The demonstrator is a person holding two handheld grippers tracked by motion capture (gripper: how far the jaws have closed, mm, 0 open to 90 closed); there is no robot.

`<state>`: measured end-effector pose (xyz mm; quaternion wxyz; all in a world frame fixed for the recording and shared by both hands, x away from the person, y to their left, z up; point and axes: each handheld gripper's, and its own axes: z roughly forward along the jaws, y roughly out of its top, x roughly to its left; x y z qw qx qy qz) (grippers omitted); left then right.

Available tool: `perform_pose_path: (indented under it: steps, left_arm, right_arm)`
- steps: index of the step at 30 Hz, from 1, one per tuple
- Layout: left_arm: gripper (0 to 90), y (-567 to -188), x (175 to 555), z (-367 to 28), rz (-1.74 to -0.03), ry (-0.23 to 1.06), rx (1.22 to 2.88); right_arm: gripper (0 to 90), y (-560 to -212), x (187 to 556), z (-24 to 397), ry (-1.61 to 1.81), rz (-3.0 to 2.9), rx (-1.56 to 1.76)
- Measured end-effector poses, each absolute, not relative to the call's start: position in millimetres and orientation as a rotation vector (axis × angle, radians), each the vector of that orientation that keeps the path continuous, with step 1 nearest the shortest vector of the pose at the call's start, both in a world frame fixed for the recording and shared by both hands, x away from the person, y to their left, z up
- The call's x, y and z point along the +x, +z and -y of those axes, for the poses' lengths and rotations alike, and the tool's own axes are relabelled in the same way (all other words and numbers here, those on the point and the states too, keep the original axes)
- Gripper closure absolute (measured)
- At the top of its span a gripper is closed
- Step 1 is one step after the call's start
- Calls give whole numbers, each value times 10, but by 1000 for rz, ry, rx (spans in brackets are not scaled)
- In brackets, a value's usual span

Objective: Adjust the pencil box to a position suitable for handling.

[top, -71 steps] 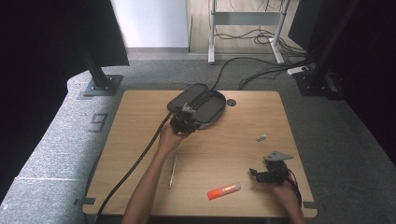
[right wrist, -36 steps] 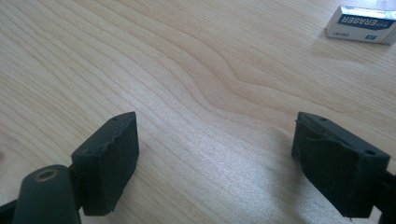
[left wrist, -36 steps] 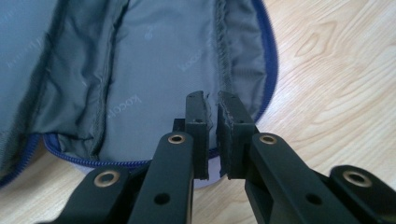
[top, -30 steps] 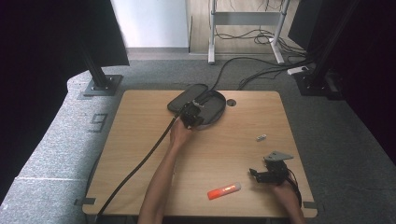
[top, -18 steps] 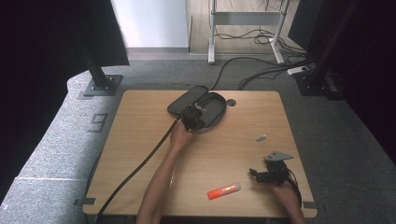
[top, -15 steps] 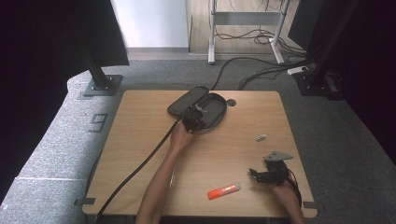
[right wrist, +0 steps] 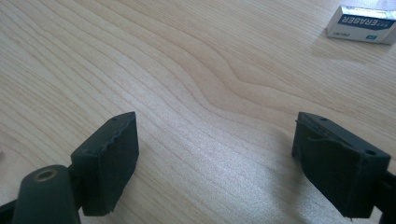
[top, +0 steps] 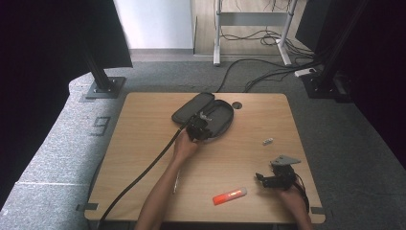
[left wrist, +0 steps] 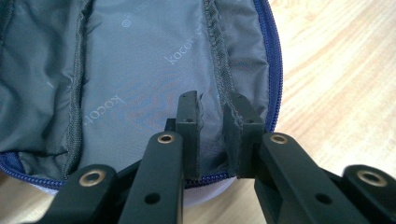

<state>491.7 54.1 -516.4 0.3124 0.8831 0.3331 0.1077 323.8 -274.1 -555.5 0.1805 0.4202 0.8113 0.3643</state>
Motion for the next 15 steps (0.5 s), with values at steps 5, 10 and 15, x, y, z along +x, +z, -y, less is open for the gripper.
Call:
perform_pose_path:
  steps: [5, 10, 15]
  left_arm:
    - [758, -5161, 4822, -540, -855, 270, 2339]
    - [754, -5172, 4736, -538, -837, 248, 2340]
    - [750, -5189, 4664, -532, -821, 228, 2345]
  right_arm:
    - [145, -5555, 3238, 2741, 1029, -2292, 1187]
    - [145, -5555, 3238, 2741, 1029, -2292, 1187]
    - [145, -5555, 3238, 2740, 1029, -2292, 1187]
